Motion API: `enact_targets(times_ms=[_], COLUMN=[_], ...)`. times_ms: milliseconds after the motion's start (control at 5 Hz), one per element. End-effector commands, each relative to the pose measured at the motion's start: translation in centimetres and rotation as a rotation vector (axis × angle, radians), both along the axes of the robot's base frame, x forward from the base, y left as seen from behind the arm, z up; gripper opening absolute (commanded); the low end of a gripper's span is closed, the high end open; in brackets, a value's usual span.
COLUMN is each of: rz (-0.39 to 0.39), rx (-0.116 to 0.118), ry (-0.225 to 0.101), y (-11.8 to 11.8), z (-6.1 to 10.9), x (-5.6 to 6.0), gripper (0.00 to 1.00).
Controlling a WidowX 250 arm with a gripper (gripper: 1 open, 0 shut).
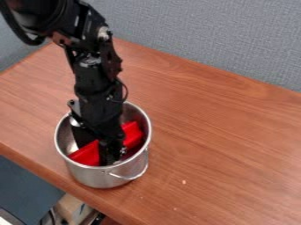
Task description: Move the red object from the metal pot to the table
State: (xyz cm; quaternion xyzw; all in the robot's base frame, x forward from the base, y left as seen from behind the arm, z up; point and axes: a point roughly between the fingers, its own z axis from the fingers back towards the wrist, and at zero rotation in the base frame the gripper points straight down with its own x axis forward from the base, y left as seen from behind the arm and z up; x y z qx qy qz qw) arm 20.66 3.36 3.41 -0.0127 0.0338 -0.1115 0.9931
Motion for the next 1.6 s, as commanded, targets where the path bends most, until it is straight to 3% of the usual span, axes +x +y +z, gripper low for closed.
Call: enact_targets(times_ms=[0, 400, 800, 1400], rz=[0.040, 0.129, 0.097, 0.066], rx=[0.007, 0.008, -0.001, -0.008], ry=[-0.025, -0.028, -0.040, -0.065], y=[0.8, 0.3, 1.3, -0.1], z=[0.4, 1.3, 1.7, 1.5], x=[0.1, 0.6, -1.1, -0.5], gripper=[0.00, 0.00, 0.00, 0.00])
